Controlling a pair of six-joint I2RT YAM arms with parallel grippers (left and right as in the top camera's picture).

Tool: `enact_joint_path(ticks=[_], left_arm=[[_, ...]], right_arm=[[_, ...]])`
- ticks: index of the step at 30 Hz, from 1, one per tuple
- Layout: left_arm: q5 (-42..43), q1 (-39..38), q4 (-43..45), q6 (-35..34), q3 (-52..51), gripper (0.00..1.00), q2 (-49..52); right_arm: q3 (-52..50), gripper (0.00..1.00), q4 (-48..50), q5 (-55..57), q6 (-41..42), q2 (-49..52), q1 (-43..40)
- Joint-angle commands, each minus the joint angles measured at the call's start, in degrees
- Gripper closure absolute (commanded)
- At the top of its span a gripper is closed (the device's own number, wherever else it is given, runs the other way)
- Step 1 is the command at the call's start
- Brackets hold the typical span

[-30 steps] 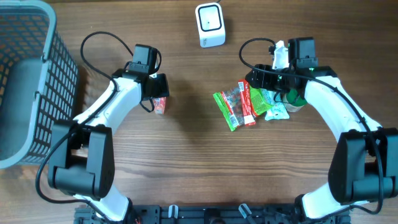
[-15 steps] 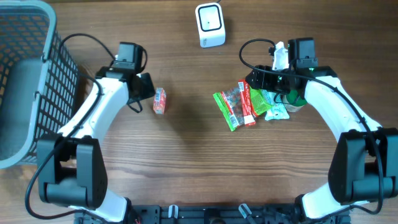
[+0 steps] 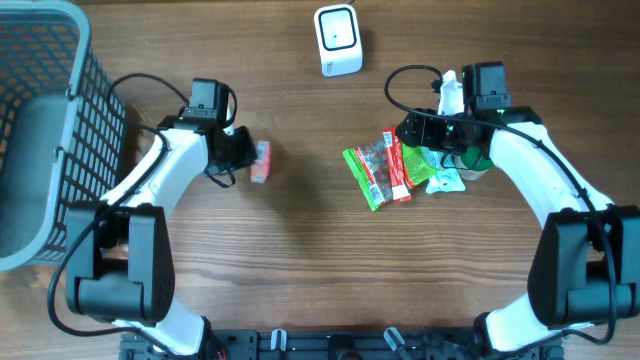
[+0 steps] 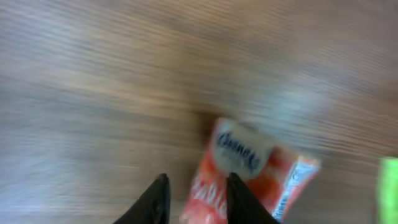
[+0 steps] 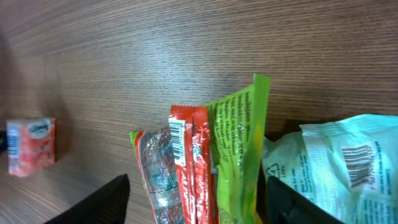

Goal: Scan the item barcode
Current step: 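Set the tissue pack down at centre and withdraw the left gripper, then move the right gripper left to the tissue pack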

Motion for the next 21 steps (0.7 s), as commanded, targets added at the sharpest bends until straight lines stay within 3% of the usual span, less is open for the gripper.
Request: enact_joint_path(ticks=[1, 3, 9, 16, 21], left_arm=[[11.0, -0.4, 3.7, 1.3, 0.0, 0.76, -2.5], [8.6, -0.2, 5.2, 0.3, 0.0, 0.76, -3.8], [-10.0, 1.2, 3.7, -2.1, -0.1, 0.78, -4.8], [-8.4, -0.6, -0.2, -1.9, -1.3, 0.81, -1.4], [-0.7, -3.5, 0.9, -1.9, -2.6, 0.79, 2.2]], right_arm=[[-0.3, 0.33, 0.0, -5.2, -1.5, 0.0, 1.6], [-0.2, 0.33, -0.1, -6.0, -1.6, -1.1, 2.7], [-0.2, 0.33, 0.0, -4.8, -0.3, -3.3, 10.3], [-0.4, 0.30, 0.9, 2.4, 5.2, -3.3, 18.4], [-0.4, 0.28, 1.6, 3.8, 5.2, -3.3, 21.6]])
